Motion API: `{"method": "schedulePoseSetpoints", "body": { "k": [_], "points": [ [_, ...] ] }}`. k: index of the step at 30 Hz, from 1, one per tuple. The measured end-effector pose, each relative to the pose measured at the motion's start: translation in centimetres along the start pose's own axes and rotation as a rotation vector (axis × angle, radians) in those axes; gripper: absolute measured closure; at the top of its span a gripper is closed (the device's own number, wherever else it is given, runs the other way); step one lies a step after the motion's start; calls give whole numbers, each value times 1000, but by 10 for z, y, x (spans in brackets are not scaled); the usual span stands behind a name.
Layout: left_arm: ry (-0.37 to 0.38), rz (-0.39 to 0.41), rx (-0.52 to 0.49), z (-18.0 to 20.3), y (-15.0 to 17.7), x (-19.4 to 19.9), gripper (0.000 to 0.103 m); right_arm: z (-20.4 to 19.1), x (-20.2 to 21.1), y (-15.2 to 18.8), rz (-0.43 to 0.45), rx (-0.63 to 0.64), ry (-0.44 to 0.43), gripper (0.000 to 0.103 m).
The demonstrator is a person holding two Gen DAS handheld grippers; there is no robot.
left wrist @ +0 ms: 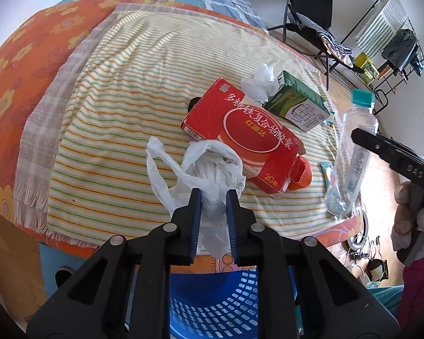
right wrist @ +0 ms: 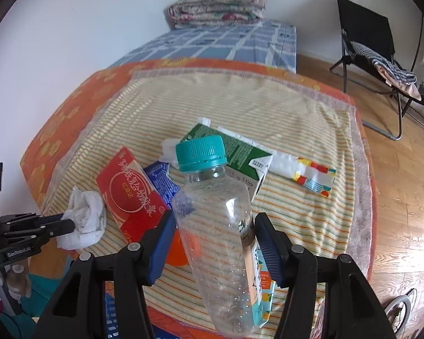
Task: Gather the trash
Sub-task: 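Grasp the white plastic bag with the left gripper while the right gripper grasps the clear bottle, then lower the bag and bottle into the blue basket and open both grippers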
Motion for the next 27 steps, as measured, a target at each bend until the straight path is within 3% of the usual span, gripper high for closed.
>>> {"method": "schedulePoseSetpoints", "body": {
  "k": [15,27],
  "points": [
    [-1,85,-33,7,-12,23,94,-6,49,-15,145,0,8,45],
    [63,122,-79,19,7,59,94,-30,95,3,203,-19,-95,45]
  ]
}}
Point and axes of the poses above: each gripper's, at about its wrist camera, not at the fingertips, and x roughly against the way its jaws point, z to its right, y to its underside, the point moved 10 cm from there along -x, roughly the way its jaws point, and after that the axes turned 1 degree about x, right-handed, at the moved point
